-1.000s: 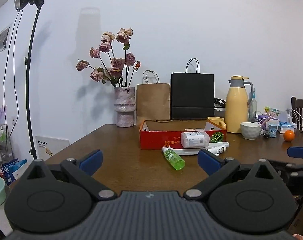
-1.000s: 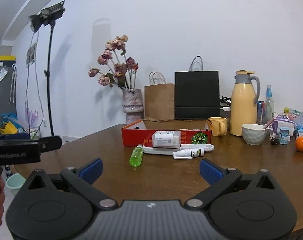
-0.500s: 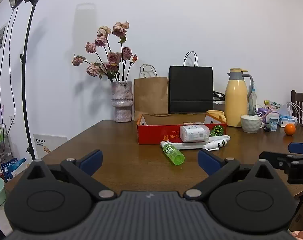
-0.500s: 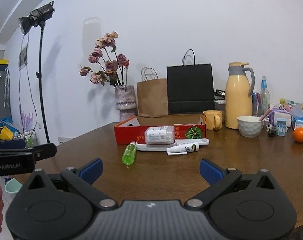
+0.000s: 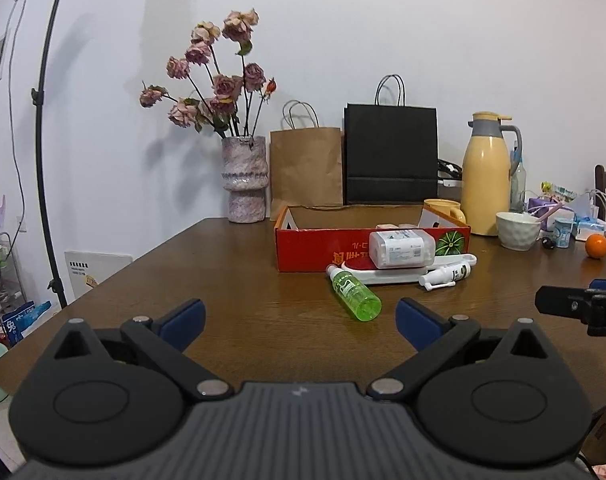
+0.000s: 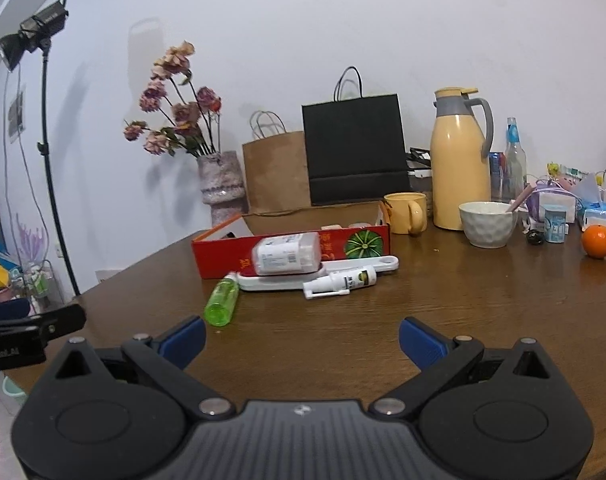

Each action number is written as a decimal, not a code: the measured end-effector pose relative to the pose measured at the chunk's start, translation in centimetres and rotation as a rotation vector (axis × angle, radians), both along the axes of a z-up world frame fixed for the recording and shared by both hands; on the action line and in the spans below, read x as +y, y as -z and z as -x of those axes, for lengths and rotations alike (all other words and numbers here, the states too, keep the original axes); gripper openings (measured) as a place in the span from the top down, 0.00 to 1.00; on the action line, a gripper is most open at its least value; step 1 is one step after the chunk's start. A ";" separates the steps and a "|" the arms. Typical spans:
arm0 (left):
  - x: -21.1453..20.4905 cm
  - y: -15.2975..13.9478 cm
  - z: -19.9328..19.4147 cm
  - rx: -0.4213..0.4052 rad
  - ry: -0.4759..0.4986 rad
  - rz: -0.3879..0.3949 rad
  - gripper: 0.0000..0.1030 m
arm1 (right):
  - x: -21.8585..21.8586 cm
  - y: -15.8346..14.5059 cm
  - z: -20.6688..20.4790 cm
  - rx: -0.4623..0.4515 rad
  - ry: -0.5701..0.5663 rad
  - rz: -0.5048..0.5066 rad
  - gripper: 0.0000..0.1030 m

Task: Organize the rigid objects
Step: 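Grasp the green spray bottle with the left tool while the right tool grasps the white spray bottle, then carry both spray bottles over the red box, then lower both spray bottles into the red box and open both tools, then withdraw both tools and move the left tool toward the white tissue pack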

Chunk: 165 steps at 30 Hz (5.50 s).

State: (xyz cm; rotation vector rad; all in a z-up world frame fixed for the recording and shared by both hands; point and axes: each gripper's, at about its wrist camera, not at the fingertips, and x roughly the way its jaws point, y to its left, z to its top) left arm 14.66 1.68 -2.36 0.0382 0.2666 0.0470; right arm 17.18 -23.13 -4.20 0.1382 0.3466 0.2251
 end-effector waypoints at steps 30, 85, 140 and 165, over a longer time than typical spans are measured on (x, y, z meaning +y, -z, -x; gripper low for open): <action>-2.7 3.9 -24.0 0.317 0.152 0.057 0.29 | 0.5 1.3 -24.5 0.174 -0.231 0.142 0.52; -1.8 3.6 -11.0 0.269 0.167 0.105 0.69 | 0.3 3.2 -10.9 0.252 -0.196 0.048 0.74; 0.7 -0.5 -49.4 0.618 -0.025 0.353 0.69 | 1.0 -0.7 -44.7 0.419 0.102 0.077 0.74; 1.7 -15.4 -30.2 0.275 0.137 0.141 0.17 | -1.0 -14.8 -29.9 0.121 -0.044 0.074 0.20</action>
